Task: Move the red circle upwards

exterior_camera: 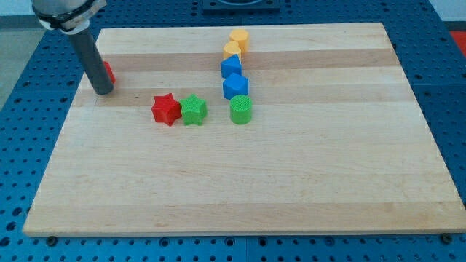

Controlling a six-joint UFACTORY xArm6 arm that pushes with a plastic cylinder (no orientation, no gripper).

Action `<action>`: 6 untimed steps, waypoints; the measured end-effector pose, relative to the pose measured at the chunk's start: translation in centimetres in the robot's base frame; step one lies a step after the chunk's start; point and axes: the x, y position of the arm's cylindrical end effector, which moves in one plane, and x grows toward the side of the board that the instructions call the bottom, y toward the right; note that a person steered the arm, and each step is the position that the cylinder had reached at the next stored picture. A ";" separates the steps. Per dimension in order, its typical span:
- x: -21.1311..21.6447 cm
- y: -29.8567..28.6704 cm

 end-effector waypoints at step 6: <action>-2.5 -1.2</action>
